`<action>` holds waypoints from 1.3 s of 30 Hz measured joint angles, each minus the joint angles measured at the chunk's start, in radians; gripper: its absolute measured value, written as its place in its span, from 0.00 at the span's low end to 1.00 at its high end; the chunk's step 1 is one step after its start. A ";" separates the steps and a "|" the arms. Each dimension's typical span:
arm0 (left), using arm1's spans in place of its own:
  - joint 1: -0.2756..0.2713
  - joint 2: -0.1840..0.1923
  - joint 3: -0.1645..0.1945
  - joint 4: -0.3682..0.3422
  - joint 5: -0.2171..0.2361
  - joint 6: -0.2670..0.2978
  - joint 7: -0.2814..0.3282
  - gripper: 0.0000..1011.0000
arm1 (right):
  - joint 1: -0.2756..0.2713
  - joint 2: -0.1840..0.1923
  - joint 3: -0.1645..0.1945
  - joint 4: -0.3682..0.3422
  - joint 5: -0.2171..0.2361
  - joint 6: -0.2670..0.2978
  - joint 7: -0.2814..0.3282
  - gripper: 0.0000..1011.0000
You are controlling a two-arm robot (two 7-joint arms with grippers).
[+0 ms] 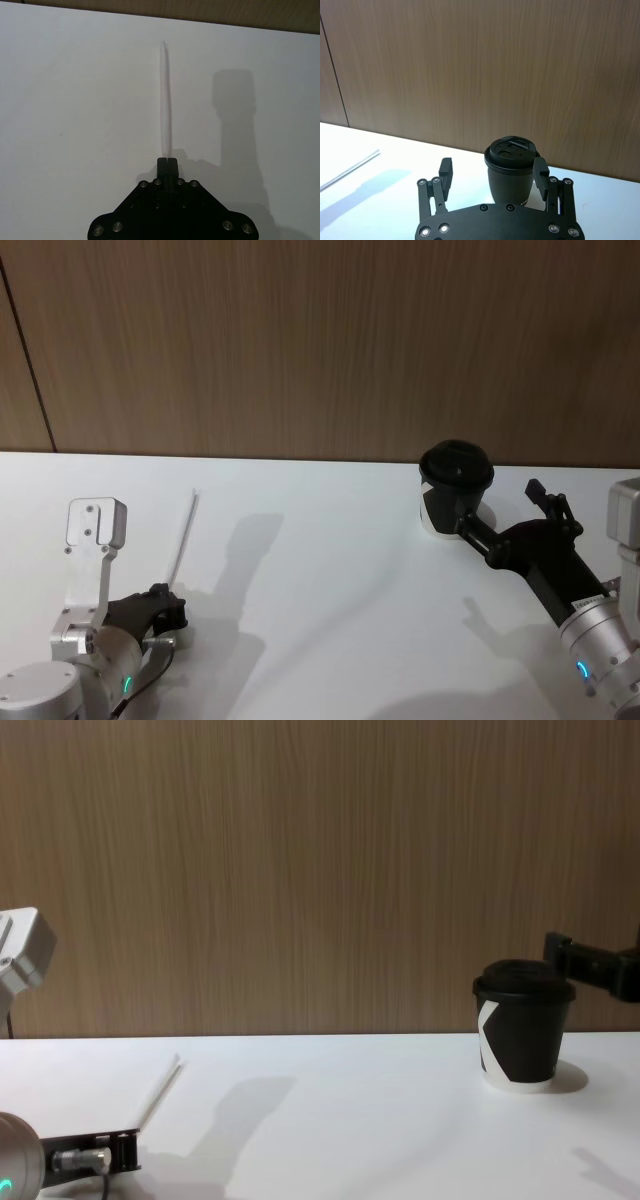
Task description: Pick up the straw with one hand, pass it to the other hand, and insert it into the cup.
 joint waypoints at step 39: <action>0.003 0.068 0.034 -0.025 0.041 -0.091 -0.092 0.00 | 0.000 0.000 0.000 0.000 0.000 0.000 0.000 0.99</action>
